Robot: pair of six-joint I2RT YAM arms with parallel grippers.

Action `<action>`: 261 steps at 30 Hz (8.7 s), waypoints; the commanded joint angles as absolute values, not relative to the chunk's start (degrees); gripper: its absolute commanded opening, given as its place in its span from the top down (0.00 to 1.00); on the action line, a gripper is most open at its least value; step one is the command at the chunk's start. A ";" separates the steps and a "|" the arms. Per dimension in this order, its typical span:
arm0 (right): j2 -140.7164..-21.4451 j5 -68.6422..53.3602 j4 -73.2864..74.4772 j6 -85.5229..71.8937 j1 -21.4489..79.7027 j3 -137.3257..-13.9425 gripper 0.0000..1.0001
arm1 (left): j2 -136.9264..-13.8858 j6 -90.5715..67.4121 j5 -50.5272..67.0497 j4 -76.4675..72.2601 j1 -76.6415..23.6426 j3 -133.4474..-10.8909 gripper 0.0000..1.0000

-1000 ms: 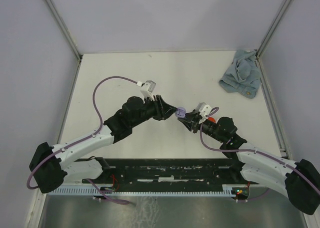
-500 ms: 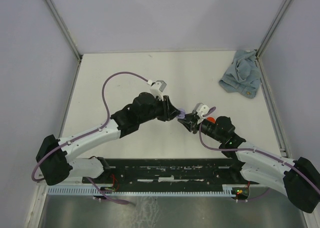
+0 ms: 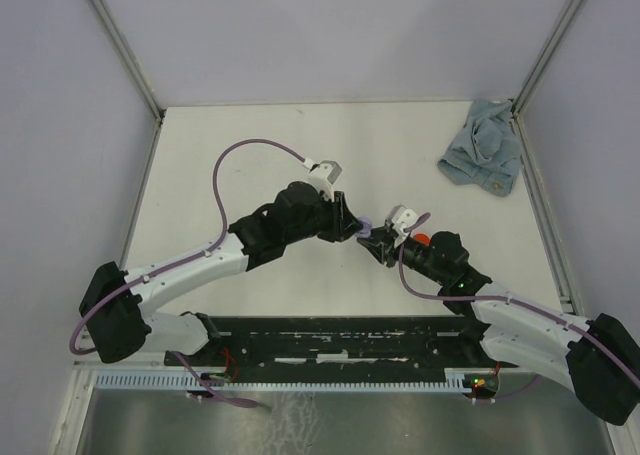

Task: Insert the wireless bluetooth earbuds into the charging case
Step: Adjust the earbud with the charging case.

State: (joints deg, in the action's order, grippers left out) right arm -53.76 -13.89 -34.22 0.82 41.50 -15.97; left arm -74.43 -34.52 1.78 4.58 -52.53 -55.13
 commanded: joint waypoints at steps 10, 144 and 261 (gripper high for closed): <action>-52.36 -15.12 -37.51 0.57 41.78 -18.70 0.94 | -73.77 -30.77 -2.12 7.60 -53.25 -57.82 0.63; -54.65 -17.25 -40.21 -0.88 41.79 -18.20 0.94 | -73.18 -12.74 8.99 7.34 -57.04 -60.67 0.48; -54.83 -13.16 -42.32 -2.55 41.22 -16.55 0.96 | -68.39 -25.67 11.14 7.41 -46.44 -55.74 0.48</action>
